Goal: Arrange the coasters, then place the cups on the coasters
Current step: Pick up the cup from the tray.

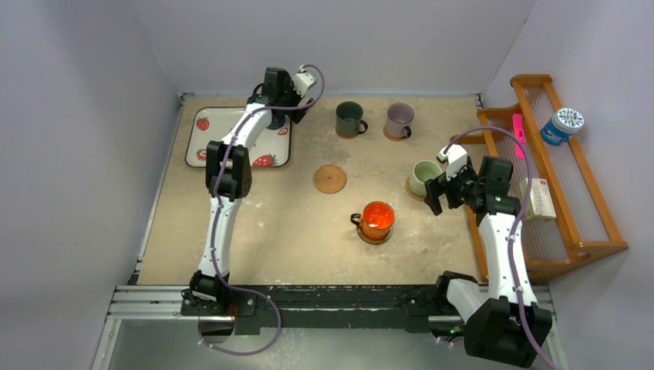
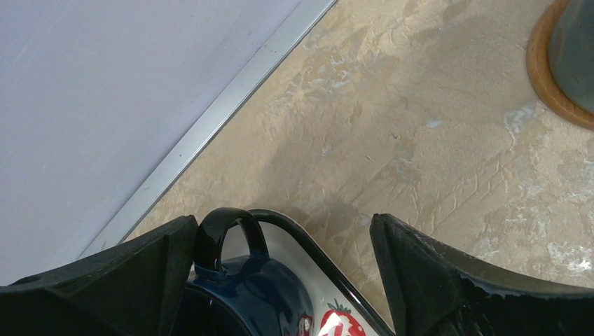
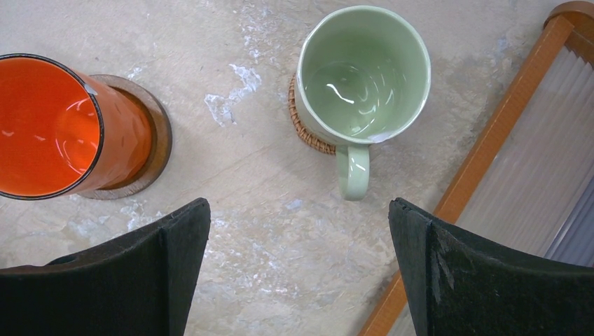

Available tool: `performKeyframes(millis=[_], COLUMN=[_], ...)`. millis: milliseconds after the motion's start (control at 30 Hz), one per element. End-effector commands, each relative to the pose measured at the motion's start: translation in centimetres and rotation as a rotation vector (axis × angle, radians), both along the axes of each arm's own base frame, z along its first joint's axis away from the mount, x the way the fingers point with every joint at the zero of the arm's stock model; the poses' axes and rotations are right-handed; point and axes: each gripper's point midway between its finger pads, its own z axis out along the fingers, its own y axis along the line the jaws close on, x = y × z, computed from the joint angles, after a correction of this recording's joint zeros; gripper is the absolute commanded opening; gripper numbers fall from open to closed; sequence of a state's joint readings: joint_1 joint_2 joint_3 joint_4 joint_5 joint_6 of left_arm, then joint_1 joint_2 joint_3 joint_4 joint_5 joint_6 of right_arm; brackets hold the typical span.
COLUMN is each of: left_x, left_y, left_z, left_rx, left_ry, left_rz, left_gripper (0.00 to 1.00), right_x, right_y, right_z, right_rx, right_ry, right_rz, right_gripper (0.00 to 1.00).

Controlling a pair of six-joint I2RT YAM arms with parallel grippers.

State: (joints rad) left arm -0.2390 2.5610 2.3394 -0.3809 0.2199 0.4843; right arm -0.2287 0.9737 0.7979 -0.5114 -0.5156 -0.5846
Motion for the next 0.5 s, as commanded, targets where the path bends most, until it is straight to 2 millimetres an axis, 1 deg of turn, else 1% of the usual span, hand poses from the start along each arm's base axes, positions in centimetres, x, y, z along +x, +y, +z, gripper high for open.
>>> performKeyframes(millis=[0,133,467], left_x=[-0.9,-2.0,-3.9], left_y=[-1.1,-1.4,-1.6], left_z=[1.7,2.6,4.4], left_rx=[-0.02,-0.049,-0.076], left_ry=[0.003,0.026,0.051], left_rz=[-0.05,-0.068,-0.074], left_gripper=[1.0,0.98,0.97], right_x=[0.0,0.1,0.0], right_y=[0.1,0.0,0.1], right_z=[0.7,0.7,0.8], right_rx=[-0.002,-0.006,-0.01], right_ry=[-0.032,-0.037,-0.042], right_rz=[0.006,0.007,0.012], right_gripper=[0.99,0.99,0.99])
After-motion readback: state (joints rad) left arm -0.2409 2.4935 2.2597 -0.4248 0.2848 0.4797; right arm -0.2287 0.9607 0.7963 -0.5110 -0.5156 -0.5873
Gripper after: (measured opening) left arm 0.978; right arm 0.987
